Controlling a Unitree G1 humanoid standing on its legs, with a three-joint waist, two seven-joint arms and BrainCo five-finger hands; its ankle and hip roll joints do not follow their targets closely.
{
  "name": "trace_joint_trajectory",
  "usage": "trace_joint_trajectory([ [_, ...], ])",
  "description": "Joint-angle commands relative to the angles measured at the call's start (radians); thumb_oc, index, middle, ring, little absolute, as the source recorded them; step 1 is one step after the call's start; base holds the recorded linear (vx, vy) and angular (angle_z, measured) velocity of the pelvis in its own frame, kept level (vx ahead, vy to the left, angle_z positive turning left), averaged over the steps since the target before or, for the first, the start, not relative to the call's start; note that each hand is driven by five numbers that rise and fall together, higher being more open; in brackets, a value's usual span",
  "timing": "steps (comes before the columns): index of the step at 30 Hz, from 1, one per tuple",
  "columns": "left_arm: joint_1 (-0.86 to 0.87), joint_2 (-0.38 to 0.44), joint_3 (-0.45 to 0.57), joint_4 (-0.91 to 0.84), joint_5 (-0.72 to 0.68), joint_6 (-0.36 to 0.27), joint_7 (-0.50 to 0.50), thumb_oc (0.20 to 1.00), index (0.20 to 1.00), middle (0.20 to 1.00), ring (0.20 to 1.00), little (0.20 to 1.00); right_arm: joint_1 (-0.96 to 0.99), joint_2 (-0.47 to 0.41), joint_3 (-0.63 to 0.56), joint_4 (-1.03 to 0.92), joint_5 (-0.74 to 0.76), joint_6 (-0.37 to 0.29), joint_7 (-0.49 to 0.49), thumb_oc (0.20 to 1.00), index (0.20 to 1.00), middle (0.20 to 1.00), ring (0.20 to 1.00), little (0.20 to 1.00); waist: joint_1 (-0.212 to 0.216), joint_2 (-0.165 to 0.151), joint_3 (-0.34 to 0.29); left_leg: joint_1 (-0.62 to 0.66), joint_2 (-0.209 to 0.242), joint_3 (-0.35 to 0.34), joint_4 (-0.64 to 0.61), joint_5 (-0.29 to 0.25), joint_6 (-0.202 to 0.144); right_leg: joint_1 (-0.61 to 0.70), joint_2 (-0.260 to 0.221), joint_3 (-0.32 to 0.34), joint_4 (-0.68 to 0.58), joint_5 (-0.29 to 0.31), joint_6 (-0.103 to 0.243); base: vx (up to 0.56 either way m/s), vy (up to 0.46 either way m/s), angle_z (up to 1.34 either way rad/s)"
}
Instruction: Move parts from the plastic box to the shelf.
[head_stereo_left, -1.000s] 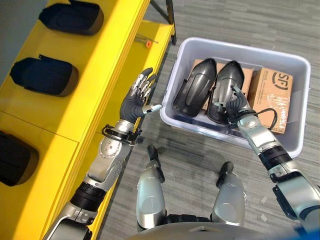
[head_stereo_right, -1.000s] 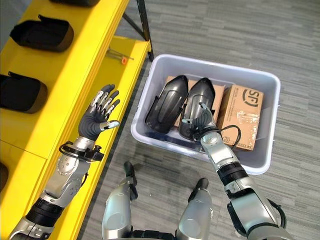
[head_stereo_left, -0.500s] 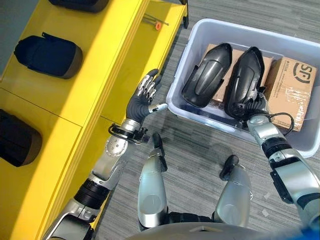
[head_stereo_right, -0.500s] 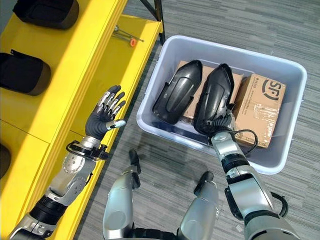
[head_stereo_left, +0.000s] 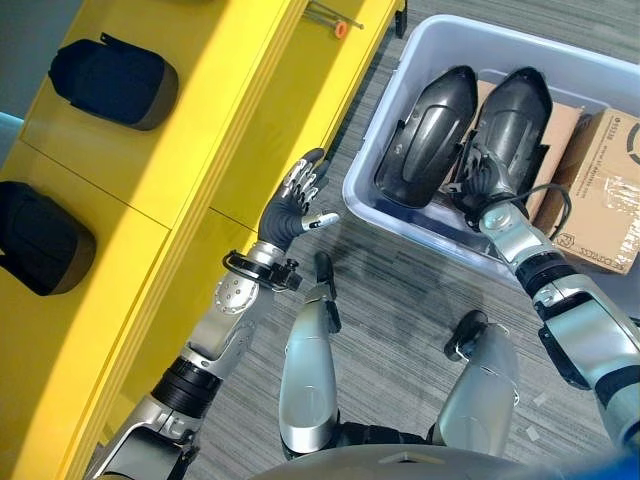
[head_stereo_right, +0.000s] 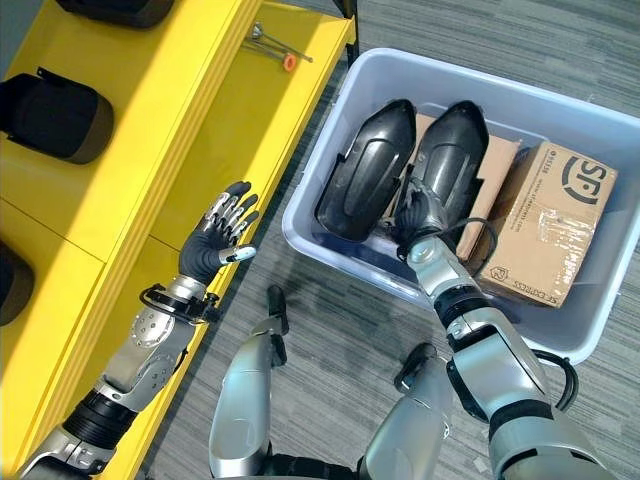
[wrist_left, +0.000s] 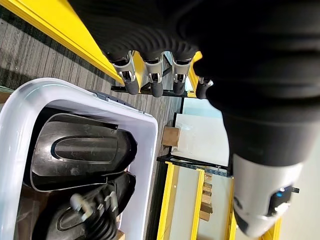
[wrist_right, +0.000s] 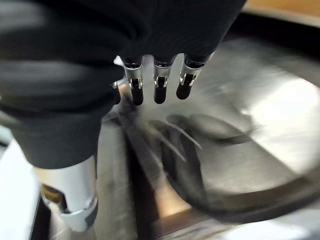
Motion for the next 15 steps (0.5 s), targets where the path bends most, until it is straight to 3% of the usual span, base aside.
trace_joint_trajectory([
  [1,-0.032,0.004,0.008,-0.040,0.006,-0.041,-0.018,1.000,1.000,1.000,1.000,1.000,-0.061,0.010,-0.001,-0.046,-0.092,-0.025,-0.001,1.000,1.000,1.000,1.000,1.000,0.016,0.004,-0.014,0.003,0.005,-0.012,0.141,-0.190,0.008,-0.019,0.049,-0.006,-0.023,0.063,-0.032,0.00,0.000,0.00],
  [6,-0.030,0.001,0.016,-0.034,0.010,-0.030,-0.036,1.000,1.000,1.000,1.000,1.000,-0.067,0.042,0.031,-0.083,-0.133,0.043,-0.057,1.000,1.000,1.000,1.000,1.000,0.021,0.005,-0.014,-0.002,0.006,-0.010,0.154,-0.195,0.012,-0.026,0.048,-0.008,-0.009,0.059,-0.034,0.01,-0.001,0.00],
  [9,-0.031,-0.001,0.008,-0.030,0.009,-0.033,-0.044,1.000,1.000,1.000,1.000,1.000,-0.071,0.039,0.031,-0.066,-0.166,0.075,-0.176,1.000,1.000,1.000,1.000,1.000,0.021,0.006,-0.014,0.005,0.005,-0.009,0.148,-0.194,0.012,-0.019,0.052,-0.009,-0.017,0.063,-0.033,0.00,0.000,0.00],
  [12,-0.029,0.001,-0.007,-0.030,0.010,-0.048,-0.033,1.000,1.000,1.000,1.000,1.000,-0.064,0.015,0.010,-0.084,-0.246,-0.021,-0.293,1.000,1.000,1.000,1.000,1.000,0.012,0.006,-0.014,0.006,0.007,-0.005,0.135,-0.188,0.013,-0.019,0.062,-0.006,-0.033,0.071,-0.027,0.00,0.000,0.00],
  [15,-0.036,0.001,-0.019,-0.032,0.014,-0.059,-0.009,1.000,1.000,1.000,1.000,1.000,-0.046,0.006,-0.020,-0.233,-0.290,-0.064,-0.410,1.000,1.000,1.000,1.000,1.000,-0.003,0.005,-0.014,0.004,0.016,0.012,0.106,-0.159,0.021,-0.027,0.081,-0.009,-0.067,0.101,-0.034,-0.08,0.003,-0.02],
])
